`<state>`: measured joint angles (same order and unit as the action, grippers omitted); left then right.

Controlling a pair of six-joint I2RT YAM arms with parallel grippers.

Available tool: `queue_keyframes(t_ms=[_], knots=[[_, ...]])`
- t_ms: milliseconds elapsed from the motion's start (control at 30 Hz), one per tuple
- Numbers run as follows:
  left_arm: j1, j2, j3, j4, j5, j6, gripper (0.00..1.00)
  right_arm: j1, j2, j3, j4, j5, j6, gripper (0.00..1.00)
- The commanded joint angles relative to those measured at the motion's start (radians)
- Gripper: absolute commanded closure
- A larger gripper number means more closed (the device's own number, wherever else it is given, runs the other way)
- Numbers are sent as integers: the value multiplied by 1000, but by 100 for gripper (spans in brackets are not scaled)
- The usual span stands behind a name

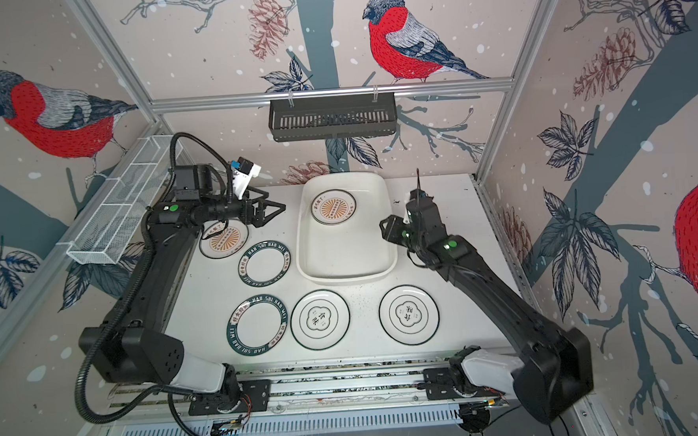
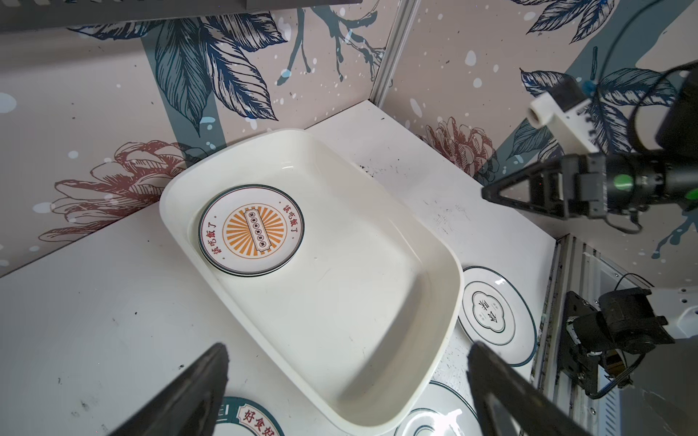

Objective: Place the plates into the plastic bin on the countertop
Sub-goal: 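Raise the right gripper out of the bin and move toward the nearer plates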

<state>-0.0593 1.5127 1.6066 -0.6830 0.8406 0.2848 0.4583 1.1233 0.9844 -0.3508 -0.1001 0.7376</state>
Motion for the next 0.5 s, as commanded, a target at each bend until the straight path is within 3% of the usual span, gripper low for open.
queue_keyframes(t_ms=[0, 233, 467], knots=[[-7, 19, 20, -39, 17, 33, 2, 12, -114, -87, -133, 8, 46, 51], [-14, 25, 4, -42, 17, 40, 3, 60, -284, -264, -269, -42, 159, 52], [-25, -2, -54, -24, 29, 34, 2, 110, -285, -405, -257, -32, 213, 54]])
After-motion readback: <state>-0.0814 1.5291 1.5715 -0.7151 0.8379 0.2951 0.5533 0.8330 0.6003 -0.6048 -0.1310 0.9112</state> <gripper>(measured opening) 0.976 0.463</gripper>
